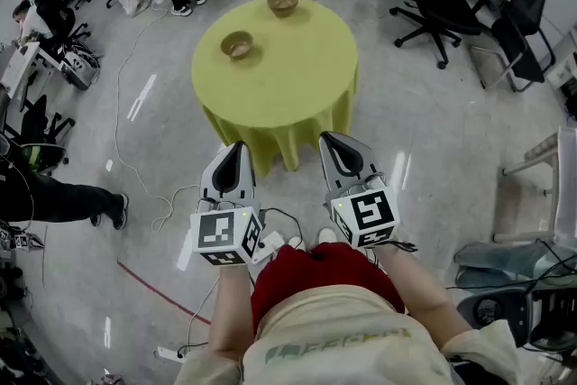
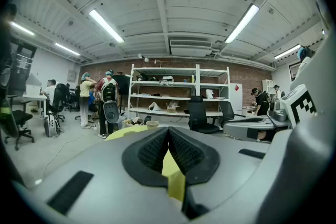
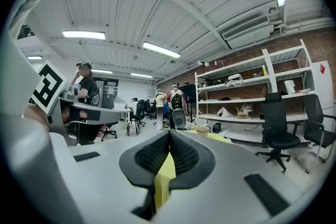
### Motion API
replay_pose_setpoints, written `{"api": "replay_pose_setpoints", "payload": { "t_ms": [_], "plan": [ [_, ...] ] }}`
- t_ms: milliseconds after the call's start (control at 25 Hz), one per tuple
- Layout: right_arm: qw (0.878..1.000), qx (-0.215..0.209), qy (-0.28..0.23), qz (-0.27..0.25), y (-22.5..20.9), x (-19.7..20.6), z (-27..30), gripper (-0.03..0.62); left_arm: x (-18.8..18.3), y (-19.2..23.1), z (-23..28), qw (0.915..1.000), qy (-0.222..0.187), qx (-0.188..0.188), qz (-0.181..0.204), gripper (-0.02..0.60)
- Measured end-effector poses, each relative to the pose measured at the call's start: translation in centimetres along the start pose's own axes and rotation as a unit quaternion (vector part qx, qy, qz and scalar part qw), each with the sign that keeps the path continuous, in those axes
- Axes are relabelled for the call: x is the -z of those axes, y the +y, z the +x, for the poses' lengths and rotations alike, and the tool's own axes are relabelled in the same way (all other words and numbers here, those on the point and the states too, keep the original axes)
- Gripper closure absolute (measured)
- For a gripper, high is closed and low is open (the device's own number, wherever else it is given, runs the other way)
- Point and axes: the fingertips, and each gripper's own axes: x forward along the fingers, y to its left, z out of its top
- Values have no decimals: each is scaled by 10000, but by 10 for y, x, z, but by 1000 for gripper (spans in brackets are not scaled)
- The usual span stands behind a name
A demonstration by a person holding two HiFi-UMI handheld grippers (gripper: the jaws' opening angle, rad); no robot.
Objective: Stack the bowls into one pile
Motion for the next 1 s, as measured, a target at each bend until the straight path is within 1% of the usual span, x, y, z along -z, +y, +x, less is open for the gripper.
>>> {"api": "replay_pose_setpoints", "payload": {
  "t_ms": [440,640,880,1000],
  "plan": [
    [9998,-93,-193,-37,-41,-1,-15,557,0,-33,13,9997,-112,-203,-67,558],
    [9997,-60,-195,-104,-60,0,-20,557,-7,-43,18,9992,-231,-309,-69,558],
    [9997,-15,-217,-89,-73,-10,-16,557,-24,-45,21,9989,-285,-374,14,558],
    [9996,-5,-255,-86,-75,-11,-10,557,-23,-38,26,9987,-290,-426,10,558]
  ]
}}
